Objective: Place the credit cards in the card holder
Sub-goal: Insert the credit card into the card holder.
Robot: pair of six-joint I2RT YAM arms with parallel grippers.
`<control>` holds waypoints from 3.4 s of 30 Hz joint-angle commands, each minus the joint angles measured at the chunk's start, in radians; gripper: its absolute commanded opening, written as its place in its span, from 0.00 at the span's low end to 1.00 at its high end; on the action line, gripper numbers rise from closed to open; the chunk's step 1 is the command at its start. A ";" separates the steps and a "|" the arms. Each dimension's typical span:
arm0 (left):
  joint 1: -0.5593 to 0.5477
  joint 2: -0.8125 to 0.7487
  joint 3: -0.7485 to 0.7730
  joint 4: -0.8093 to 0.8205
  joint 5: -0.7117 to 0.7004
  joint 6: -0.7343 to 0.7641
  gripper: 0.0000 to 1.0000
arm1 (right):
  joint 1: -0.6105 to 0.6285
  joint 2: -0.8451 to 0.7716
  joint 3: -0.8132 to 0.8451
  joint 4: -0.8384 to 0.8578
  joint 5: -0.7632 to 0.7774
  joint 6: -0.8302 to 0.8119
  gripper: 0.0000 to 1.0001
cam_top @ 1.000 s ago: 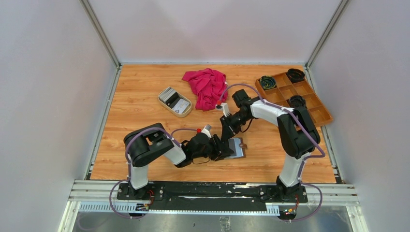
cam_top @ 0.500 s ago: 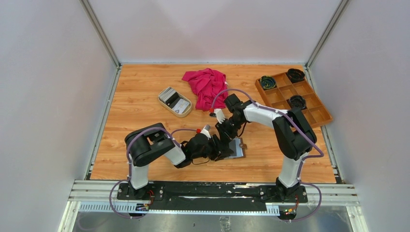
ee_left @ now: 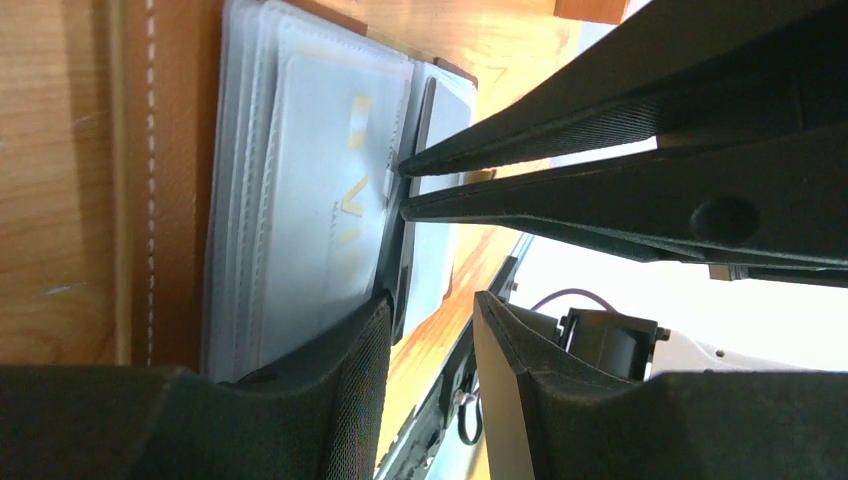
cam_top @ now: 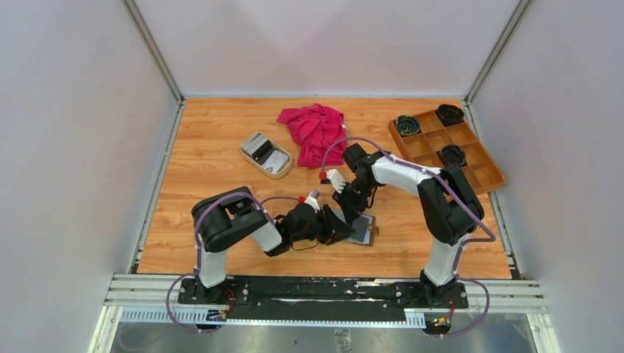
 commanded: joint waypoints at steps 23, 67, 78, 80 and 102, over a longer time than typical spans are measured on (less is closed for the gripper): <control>0.022 -0.042 0.014 -0.208 -0.005 0.152 0.42 | -0.205 -0.151 0.028 -0.239 -0.243 -0.285 0.21; 0.031 -0.343 0.138 -0.703 -0.096 0.591 0.50 | -0.241 -0.200 -0.024 -0.244 -0.328 -0.362 0.22; 0.021 -0.345 0.219 -0.804 -0.056 0.843 0.48 | -0.240 -0.192 -0.027 -0.244 -0.335 -0.367 0.22; 0.017 -0.352 0.233 -0.821 -0.029 0.922 0.47 | -0.240 -0.190 -0.027 -0.244 -0.335 -0.367 0.22; 0.013 -0.238 0.299 -0.905 0.072 1.038 0.45 | -0.239 -0.187 -0.029 -0.245 -0.331 -0.375 0.22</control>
